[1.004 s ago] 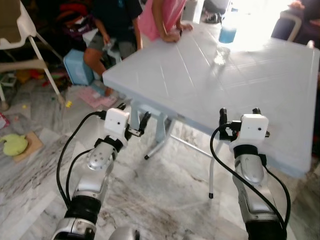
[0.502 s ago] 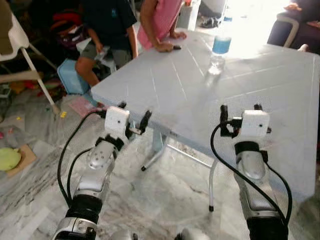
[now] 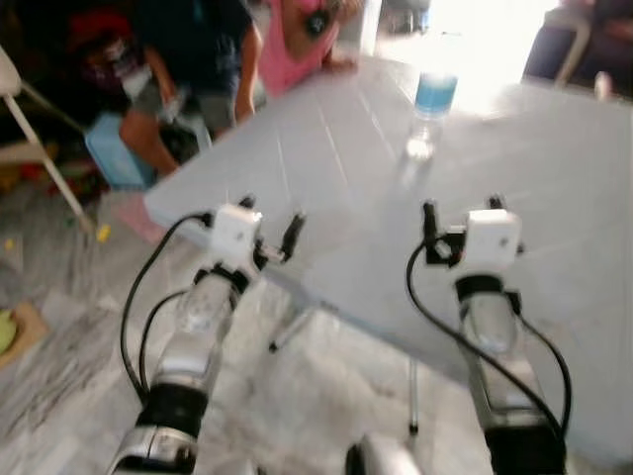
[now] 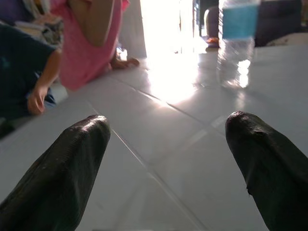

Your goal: Restocking fridge

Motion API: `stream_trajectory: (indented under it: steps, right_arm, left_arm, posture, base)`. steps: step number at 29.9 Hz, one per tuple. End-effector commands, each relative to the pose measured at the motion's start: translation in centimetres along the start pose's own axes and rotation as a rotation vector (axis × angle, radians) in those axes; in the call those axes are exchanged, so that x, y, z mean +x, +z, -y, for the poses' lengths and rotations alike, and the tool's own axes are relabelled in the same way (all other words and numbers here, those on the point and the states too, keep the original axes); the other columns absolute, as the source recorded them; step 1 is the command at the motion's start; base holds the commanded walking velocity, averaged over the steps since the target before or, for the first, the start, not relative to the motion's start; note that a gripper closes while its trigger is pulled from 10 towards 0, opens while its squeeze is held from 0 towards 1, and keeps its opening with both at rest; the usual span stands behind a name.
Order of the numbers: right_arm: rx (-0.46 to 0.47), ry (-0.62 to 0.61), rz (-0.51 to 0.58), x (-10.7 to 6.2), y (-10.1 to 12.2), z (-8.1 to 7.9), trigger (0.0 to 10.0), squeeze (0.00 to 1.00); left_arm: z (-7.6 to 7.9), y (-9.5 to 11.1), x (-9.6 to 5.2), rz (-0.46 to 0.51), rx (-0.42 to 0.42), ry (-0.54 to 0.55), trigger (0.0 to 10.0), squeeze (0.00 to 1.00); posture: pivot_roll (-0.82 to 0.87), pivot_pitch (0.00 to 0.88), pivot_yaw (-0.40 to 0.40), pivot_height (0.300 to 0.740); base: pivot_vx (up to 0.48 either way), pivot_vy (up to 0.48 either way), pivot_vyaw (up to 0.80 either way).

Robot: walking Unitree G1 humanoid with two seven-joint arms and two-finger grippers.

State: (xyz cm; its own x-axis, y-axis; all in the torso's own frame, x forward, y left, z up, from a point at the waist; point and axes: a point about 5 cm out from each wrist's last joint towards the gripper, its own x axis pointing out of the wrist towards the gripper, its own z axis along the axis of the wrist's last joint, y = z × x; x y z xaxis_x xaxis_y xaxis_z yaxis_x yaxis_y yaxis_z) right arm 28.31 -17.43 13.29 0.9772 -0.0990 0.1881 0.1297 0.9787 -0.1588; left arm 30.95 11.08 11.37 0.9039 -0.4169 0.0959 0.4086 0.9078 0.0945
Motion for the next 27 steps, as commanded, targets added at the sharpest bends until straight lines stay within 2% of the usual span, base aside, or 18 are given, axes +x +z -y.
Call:
stream_trajectory:
  steps: [1, 6, 12, 18, 23, 27]
  right_arm:
    - [0.015, 0.015, 0.024, 0.2, 0.7, -0.7, 10.0, 0.00]
    - [0.008, 0.012, 0.033, 0.4, 0.9, -0.5, 10.0, 0.00]
    - [-0.005, 0.025, 0.041, 0.4, 1.0, -0.7, 10.0, 0.00]
    - [0.003, 0.030, 0.062, 1.0, 1.6, -0.8, 10.0, 0.00]
    - [-0.021, 0.019, 0.113, 3.3, 3.6, 0.7, 10.0, 0.00]
    - [-0.034, 0.004, 0.123, 4.6, 4.3, 1.7, 10.0, 0.00]
  left_arm:
    - [-0.8, -0.1, -0.4, -0.014, -0.001, 0.024, 10.0, 0.00]
    - [-0.7, 0.1, -0.3, 0.003, 0.031, 0.021, 10.0, 0.00]
    - [-1.0, 0.1, -0.4, -0.005, 0.026, 0.030, 10.0, 0.00]
    - [-1.0, 0.1, -0.6, -0.001, 0.025, 0.033, 10.0, 0.00]
    - [-1.2, 0.0, -0.9, -0.006, 0.030, 0.036, 10.0, 0.00]
    - [-1.4, 0.1, -1.2, -0.006, 0.034, 0.038, 10.0, 0.00]
  posture:
    - [-0.07, 0.069, 0.024, 0.740]
    - [-0.07, 0.068, 0.024, 0.740]
    - [-0.06, 0.065, 0.024, 0.740]
    - [-0.06, 0.066, 0.025, 0.740]
    - [-0.04, 0.078, 0.034, 0.740]
    - [-0.04, 0.089, 0.041, 0.740]
  base:
    - [0.416, 0.000, 0.00]
    - [0.395, 0.274, 0.00]
    - [0.292, 0.000, 0.00]
    - [0.000, 0.000, 0.00]
    - [0.000, 0.000, 0.00]
    - [0.000, 0.000, 0.00]
